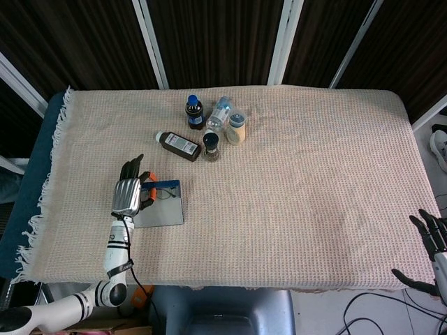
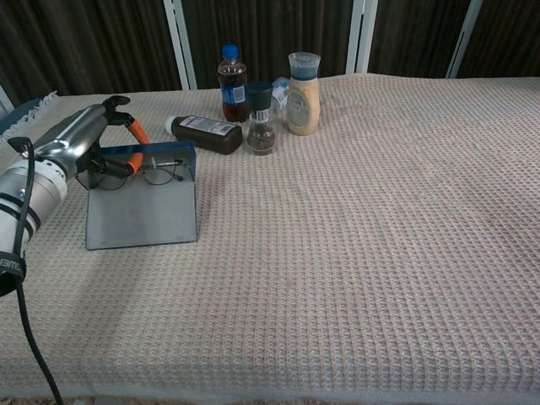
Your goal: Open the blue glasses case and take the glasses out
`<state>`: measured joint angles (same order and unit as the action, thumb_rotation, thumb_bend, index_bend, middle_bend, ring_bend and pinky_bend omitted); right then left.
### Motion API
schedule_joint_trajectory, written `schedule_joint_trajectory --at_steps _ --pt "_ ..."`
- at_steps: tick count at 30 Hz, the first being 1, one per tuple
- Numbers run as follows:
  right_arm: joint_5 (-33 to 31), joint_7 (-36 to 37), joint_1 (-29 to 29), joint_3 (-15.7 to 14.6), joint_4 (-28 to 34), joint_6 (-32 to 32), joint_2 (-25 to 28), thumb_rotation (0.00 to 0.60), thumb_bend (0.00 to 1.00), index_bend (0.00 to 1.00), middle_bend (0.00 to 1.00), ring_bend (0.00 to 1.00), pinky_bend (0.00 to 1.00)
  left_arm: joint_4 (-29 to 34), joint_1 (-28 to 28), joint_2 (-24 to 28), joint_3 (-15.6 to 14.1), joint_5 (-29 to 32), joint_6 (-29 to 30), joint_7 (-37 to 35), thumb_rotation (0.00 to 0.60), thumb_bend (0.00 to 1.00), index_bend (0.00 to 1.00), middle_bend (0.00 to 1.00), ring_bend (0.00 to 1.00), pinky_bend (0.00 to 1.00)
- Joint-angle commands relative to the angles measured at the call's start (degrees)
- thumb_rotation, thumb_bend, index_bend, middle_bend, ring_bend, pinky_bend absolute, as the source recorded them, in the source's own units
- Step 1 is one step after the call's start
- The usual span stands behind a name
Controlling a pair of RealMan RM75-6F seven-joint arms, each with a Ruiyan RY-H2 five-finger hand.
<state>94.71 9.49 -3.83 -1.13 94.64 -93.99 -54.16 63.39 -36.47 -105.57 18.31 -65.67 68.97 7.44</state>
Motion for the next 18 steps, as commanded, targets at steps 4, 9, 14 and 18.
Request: schedule_joint_trajectory --at_steps 4,9,14,18 --pt "0.03 0.15 -0.02 0.00 -0.08 -0.04 0.03 0.600 0.10 0.00 0.00 0.00 0.00 -3.12 -0.90 -1.47 0.86 -0.44 0.23 -0.91 0.600 0.44 0.48 0.00 0.00 0.00" --pt "0.06 0.37 -0.09 0.00 -0.06 -0.16 0.11 0.600 0.10 0.00 0.00 0.00 0.00 -4.71 -1.18 -2.11 1.11 -0.06 -0.34 -0.88 0.600 0.44 0.48 0.00 0.00 0.00" --pt "0.07 0.69 -0.18 0.03 -0.15 -0.36 0.19 0.600 0.10 0.00 0.00 0.00 0.00 -6.65 -1.86 -2.60 1.69 0.60 -1.50 -0.77 0.600 0.44 0.48 0.00 0.00 0.00" --pt "0.08 0.99 -0.23 0.03 -0.20 -0.46 0.31 0.600 0.10 0.00 0.00 0.00 0.00 -9.17 -2.89 -2.93 2.66 1.41 -2.88 -0.73 0.600 0.44 0.47 0.00 0.00 0.00"
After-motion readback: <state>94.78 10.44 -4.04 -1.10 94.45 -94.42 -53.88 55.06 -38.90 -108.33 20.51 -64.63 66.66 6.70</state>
